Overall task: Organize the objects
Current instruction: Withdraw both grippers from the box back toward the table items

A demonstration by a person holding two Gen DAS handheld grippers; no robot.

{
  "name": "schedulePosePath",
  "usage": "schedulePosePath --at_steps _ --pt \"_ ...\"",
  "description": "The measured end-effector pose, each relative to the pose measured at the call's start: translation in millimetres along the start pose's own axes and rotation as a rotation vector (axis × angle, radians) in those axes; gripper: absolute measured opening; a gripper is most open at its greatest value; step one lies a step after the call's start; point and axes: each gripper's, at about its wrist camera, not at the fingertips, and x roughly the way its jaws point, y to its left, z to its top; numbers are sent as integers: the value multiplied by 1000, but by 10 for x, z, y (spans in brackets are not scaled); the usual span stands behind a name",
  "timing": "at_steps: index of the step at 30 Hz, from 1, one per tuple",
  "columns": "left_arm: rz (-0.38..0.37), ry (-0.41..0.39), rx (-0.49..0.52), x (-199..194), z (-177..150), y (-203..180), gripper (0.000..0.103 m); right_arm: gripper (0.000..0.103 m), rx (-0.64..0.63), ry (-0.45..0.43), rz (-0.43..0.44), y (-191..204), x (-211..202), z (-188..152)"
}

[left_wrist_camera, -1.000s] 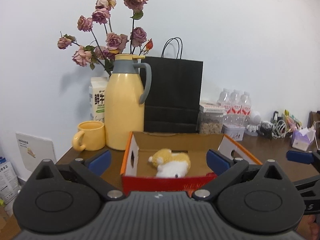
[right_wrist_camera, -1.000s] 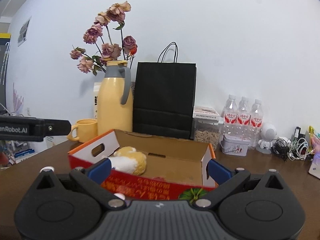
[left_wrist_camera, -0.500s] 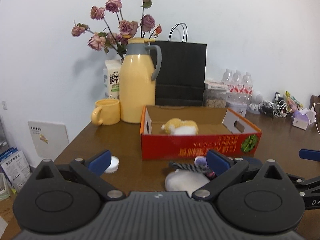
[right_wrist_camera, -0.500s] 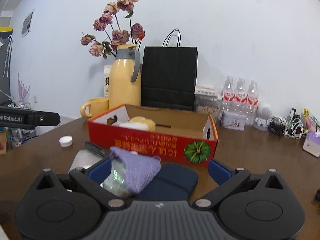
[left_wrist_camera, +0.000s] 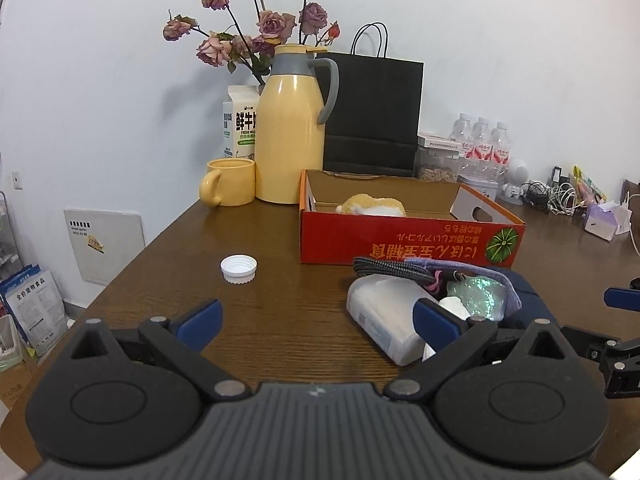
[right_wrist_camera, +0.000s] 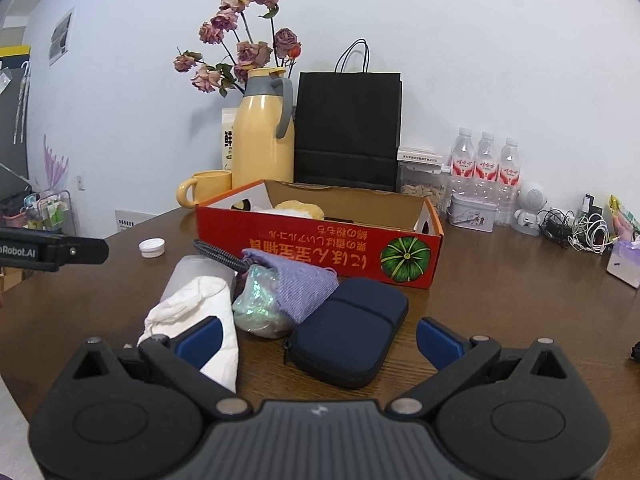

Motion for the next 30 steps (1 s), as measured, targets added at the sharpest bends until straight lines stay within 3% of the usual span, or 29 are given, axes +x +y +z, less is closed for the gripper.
schedulePosePath --at_steps 10,19,30 --pt "10 6 -18 -39 -40 74 103 103 -6 10 36 87 44 4" --pt "44 35 -51 -34 -133 244 103 103 -50 97 183 444 334 -50" --pt "57 51 -70 -33 -214 347 103 99 -28 156 204 695 621 -47"
